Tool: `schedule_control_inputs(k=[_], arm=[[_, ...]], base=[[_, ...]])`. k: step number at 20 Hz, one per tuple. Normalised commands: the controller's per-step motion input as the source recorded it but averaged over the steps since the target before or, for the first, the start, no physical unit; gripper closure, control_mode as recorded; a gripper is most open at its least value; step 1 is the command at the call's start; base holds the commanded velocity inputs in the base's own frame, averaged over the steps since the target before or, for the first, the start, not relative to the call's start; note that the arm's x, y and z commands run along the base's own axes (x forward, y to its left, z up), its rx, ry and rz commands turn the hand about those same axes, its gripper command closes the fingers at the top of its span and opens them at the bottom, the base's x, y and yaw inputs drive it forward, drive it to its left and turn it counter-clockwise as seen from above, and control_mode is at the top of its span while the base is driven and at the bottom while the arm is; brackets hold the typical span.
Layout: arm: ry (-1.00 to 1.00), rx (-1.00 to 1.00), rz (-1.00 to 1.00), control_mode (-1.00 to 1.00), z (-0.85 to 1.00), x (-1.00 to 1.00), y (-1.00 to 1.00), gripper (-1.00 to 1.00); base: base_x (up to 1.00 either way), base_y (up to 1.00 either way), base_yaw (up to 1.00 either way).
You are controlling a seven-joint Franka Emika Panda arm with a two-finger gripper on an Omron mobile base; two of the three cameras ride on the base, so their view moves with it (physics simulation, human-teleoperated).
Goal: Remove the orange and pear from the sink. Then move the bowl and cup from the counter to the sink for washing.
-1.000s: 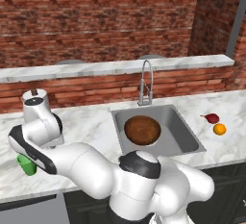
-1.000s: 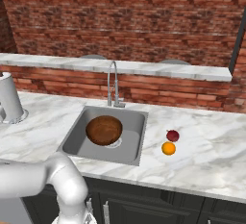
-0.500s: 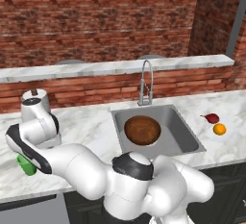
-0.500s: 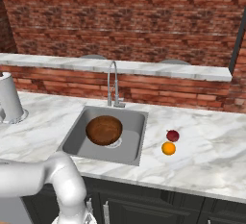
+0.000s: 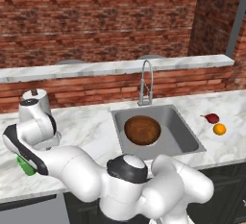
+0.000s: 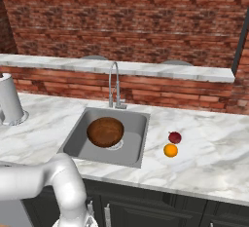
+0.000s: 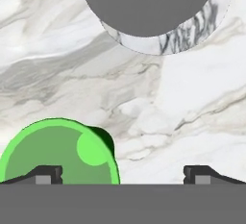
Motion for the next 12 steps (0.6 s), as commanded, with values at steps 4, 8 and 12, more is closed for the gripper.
schedule_control_inputs(k=[4,8,12], arm=[[0.00,0.00,0.00,-1.00,-0.10,0.04,0.09,-1.00],[0.01,0.00,0.00,-1.00,-0.10,0.04,0.08,-1.00],[0.01,0.00,0.00,-1.00,-0.10,0.04,0.06,-1.00]], base=[[0.00,0.00,0.00],[0.00,0.00,0.00],[0.00,0.00,0.00]])
